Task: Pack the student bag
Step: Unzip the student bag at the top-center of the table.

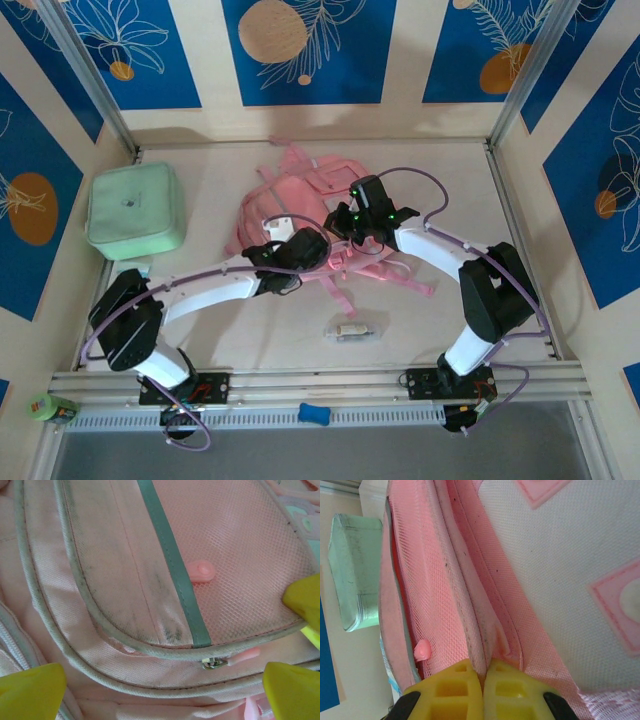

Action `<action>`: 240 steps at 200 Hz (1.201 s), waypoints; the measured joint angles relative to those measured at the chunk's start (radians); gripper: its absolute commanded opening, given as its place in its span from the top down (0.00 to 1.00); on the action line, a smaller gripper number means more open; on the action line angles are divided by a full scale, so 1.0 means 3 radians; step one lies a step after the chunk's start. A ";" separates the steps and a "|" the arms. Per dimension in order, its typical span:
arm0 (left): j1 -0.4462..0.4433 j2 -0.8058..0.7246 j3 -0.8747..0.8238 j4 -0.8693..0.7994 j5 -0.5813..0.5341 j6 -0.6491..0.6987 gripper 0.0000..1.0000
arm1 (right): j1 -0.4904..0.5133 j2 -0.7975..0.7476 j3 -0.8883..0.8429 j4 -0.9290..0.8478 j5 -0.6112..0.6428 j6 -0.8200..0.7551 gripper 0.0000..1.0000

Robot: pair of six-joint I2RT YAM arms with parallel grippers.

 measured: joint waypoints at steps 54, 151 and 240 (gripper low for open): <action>-0.0005 0.0271 0.0078 0.0009 -0.0109 -0.0165 0.01 | -0.0009 0.0008 0.0000 0.0004 -0.0015 0.0033 1.00; 0.0034 0.0242 0.0065 -0.0015 -0.0220 -0.0254 0.01 | -0.0009 0.0032 0.0018 0.0067 -0.0028 0.0028 1.00; 0.0020 -0.0514 -0.0323 -0.0319 -0.0108 -0.0371 0.01 | -0.0009 0.0070 0.0100 -0.0013 -0.0034 -0.0005 1.00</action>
